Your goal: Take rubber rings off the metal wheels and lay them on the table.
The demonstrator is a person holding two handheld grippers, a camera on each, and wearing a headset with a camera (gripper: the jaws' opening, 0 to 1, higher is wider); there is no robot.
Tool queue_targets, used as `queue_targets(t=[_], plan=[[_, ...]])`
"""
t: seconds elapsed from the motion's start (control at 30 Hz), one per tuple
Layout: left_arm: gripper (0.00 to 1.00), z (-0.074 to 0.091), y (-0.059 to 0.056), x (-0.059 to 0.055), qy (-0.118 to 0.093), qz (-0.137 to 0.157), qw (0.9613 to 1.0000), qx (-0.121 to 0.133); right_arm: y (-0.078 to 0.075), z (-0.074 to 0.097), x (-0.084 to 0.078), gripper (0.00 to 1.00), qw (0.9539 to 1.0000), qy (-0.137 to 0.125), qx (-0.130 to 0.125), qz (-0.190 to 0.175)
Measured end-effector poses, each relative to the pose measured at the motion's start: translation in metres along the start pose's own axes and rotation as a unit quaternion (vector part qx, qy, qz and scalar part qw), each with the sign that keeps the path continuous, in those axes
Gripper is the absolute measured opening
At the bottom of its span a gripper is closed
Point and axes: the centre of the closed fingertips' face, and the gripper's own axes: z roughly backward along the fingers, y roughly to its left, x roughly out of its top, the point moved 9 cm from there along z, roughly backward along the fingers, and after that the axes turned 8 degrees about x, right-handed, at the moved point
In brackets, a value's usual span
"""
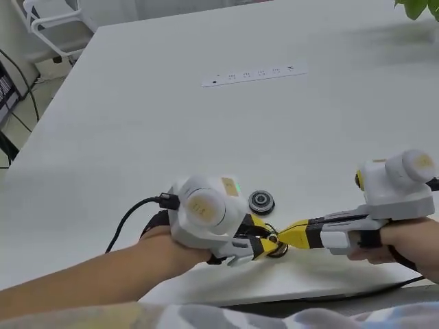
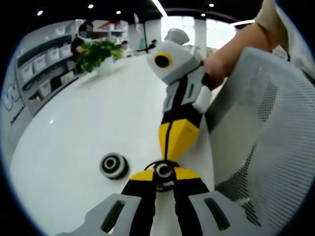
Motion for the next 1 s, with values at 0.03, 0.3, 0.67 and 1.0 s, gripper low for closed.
queue_targets(t=[0.03,0.3,0.67,1.0], plan=[[0.13,0.0,0.0,0.0,0.001,0.0,1.0,-0.001,0.0,0.0,0.0,0.0,1.0,0.0,0.0,0.001],[0.14,0.001,0.002,0.001,0.001,-0.016,0.9999,0.001,-0.002,0.001,0.002,0.0,1.0,-0.002,-0.004,0.002],[0.2,0.008,0.004,0.004,-0.018,0.005,0.9998,-0.006,-0.001,0.002,0.003,0.0,1.0,-0.007,-0.003,0.0],[0.37,0.021,-0.001,0.004,-0.013,0.019,0.9996,-0.018,0.0,0.005,0.01,0.0,0.9996,-0.029,0.0,0.0]])
